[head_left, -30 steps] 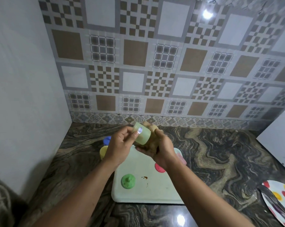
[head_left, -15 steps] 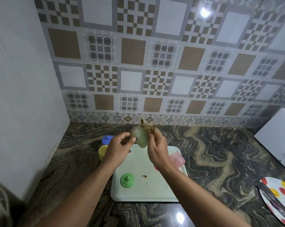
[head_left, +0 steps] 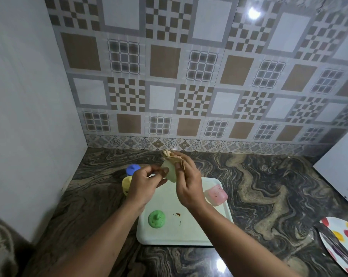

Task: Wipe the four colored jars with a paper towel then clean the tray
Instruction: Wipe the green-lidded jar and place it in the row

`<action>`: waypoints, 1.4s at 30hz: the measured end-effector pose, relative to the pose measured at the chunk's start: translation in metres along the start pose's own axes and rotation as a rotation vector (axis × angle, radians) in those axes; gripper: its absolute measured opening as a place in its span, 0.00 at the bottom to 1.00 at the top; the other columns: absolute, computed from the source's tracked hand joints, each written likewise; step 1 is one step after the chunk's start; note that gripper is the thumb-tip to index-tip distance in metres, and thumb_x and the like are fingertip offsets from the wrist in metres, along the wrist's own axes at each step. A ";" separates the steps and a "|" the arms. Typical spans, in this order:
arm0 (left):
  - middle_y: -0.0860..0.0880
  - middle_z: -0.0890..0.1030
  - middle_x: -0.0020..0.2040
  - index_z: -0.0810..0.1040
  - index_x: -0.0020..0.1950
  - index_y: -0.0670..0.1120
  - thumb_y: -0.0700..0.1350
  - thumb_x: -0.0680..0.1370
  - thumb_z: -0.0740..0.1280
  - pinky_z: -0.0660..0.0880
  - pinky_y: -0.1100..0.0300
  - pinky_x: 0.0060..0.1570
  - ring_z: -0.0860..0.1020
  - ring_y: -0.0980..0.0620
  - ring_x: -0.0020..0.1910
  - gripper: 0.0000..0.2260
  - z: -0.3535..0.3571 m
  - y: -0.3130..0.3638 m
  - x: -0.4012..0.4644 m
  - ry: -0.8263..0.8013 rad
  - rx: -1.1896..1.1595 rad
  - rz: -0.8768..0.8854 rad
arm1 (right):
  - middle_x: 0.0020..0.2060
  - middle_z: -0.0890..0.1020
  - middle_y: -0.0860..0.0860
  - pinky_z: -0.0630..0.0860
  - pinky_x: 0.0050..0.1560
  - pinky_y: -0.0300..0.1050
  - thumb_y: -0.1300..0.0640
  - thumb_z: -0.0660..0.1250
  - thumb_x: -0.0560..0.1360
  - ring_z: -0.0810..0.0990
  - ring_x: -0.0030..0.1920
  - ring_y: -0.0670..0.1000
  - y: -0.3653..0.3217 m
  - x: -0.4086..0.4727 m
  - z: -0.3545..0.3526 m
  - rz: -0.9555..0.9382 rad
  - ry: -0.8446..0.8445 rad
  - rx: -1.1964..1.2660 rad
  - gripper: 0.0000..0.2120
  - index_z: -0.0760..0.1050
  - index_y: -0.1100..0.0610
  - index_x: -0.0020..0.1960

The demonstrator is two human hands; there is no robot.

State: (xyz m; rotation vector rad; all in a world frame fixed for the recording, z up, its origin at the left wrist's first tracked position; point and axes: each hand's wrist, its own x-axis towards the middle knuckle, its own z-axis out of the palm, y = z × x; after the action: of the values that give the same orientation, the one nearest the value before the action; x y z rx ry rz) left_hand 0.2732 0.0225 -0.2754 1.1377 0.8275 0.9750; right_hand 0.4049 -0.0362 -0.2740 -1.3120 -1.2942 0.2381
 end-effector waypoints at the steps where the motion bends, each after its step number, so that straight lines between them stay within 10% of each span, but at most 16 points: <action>1: 0.42 0.86 0.46 0.84 0.46 0.39 0.40 0.76 0.74 0.81 0.58 0.47 0.85 0.50 0.46 0.05 0.000 -0.001 -0.002 -0.005 -0.004 0.014 | 0.63 0.83 0.54 0.79 0.65 0.50 0.59 0.55 0.87 0.81 0.66 0.53 0.000 0.003 -0.001 0.096 0.008 0.082 0.17 0.82 0.58 0.63; 5: 0.42 0.86 0.51 0.82 0.51 0.38 0.39 0.77 0.72 0.83 0.56 0.48 0.85 0.48 0.50 0.05 -0.002 -0.010 -0.009 0.011 -0.007 0.018 | 0.46 0.84 0.57 0.87 0.43 0.54 0.53 0.56 0.88 0.84 0.45 0.56 -0.007 0.012 -0.004 0.721 -0.045 0.322 0.17 0.82 0.54 0.51; 8: 0.41 0.86 0.49 0.83 0.49 0.40 0.39 0.78 0.72 0.83 0.53 0.50 0.84 0.48 0.50 0.03 -0.005 -0.011 -0.005 0.015 -0.007 -0.072 | 0.43 0.85 0.48 0.82 0.50 0.56 0.51 0.57 0.86 0.81 0.45 0.51 0.009 0.005 0.002 0.494 -0.093 0.059 0.17 0.83 0.54 0.55; 13: 0.39 0.85 0.49 0.84 0.45 0.40 0.41 0.78 0.72 0.83 0.52 0.51 0.85 0.48 0.51 0.05 -0.004 -0.007 -0.008 -0.005 -0.040 -0.067 | 0.68 0.80 0.51 0.73 0.71 0.41 0.57 0.58 0.85 0.77 0.70 0.47 0.018 -0.013 -0.002 0.015 -0.123 -0.192 0.18 0.78 0.58 0.71; 16: 0.40 0.85 0.49 0.82 0.44 0.40 0.40 0.77 0.71 0.82 0.49 0.54 0.84 0.44 0.54 0.04 -0.004 -0.008 -0.011 0.030 -0.293 -0.057 | 0.56 0.86 0.64 0.82 0.57 0.57 0.47 0.68 0.78 0.85 0.54 0.56 0.038 -0.002 -0.006 0.635 -0.094 0.126 0.18 0.85 0.60 0.56; 18: 0.45 0.85 0.52 0.83 0.45 0.42 0.40 0.77 0.72 0.82 0.48 0.56 0.83 0.43 0.58 0.03 -0.011 -0.005 -0.005 0.062 -0.359 -0.004 | 0.47 0.84 0.71 0.78 0.46 0.59 0.59 0.70 0.61 0.84 0.42 0.62 0.046 0.002 -0.014 0.928 -0.132 0.260 0.19 0.85 0.64 0.50; 20: 0.53 0.81 0.65 0.85 0.44 0.45 0.45 0.77 0.74 0.80 0.50 0.59 0.79 0.51 0.65 0.04 -0.020 -0.001 0.005 0.075 -0.047 0.126 | 0.41 0.84 0.67 0.74 0.44 0.58 0.63 0.66 0.55 0.82 0.39 0.63 0.032 0.004 -0.017 1.035 -0.079 0.334 0.27 0.83 0.69 0.53; 23: 0.61 0.74 0.72 0.81 0.35 0.46 0.49 0.76 0.75 0.73 0.57 0.66 0.74 0.65 0.68 0.12 -0.020 -0.001 0.009 0.047 0.436 0.305 | 0.43 0.83 0.63 0.73 0.45 0.52 0.54 0.64 0.70 0.82 0.40 0.60 0.008 0.005 -0.010 1.044 -0.050 0.527 0.21 0.81 0.62 0.59; 28: 0.60 0.70 0.75 0.72 0.36 0.46 0.49 0.77 0.73 0.77 0.58 0.54 0.79 0.58 0.61 0.14 -0.007 -0.017 0.000 -0.013 0.877 0.592 | 0.66 0.81 0.65 0.83 0.54 0.59 0.54 0.51 0.87 0.82 0.64 0.64 0.005 0.010 0.010 1.140 0.081 0.816 0.21 0.74 0.60 0.73; 31: 0.55 0.70 0.77 0.73 0.37 0.46 0.50 0.78 0.71 0.78 0.55 0.46 0.82 0.51 0.52 0.14 -0.015 -0.019 0.004 -0.046 1.038 0.674 | 0.62 0.84 0.65 0.81 0.61 0.65 0.56 0.53 0.86 0.83 0.63 0.65 0.005 0.010 0.014 1.162 0.120 0.787 0.20 0.77 0.62 0.71; 37: 0.55 0.73 0.74 0.77 0.37 0.46 0.50 0.75 0.73 0.77 0.56 0.49 0.81 0.48 0.60 0.11 -0.083 -0.045 0.010 -0.096 1.242 0.402 | 0.38 0.84 0.62 0.79 0.56 0.62 0.55 0.61 0.84 0.82 0.44 0.62 0.004 0.026 -0.011 1.025 0.281 0.450 0.16 0.79 0.67 0.53; 42: 0.55 0.81 0.52 0.77 0.59 0.54 0.57 0.73 0.74 0.70 0.57 0.36 0.78 0.49 0.40 0.17 -0.107 -0.063 -0.026 0.069 1.262 0.245 | 0.35 0.78 0.63 0.77 0.45 0.60 0.48 0.66 0.70 0.82 0.44 0.65 0.019 0.049 -0.027 0.987 0.327 0.425 0.27 0.80 0.71 0.56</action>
State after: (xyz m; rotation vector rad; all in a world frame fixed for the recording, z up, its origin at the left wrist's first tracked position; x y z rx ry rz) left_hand 0.1783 0.0273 -0.3600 2.3178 1.4469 0.6270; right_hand 0.4529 -0.0078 -0.2546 -1.4380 -0.2133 0.8865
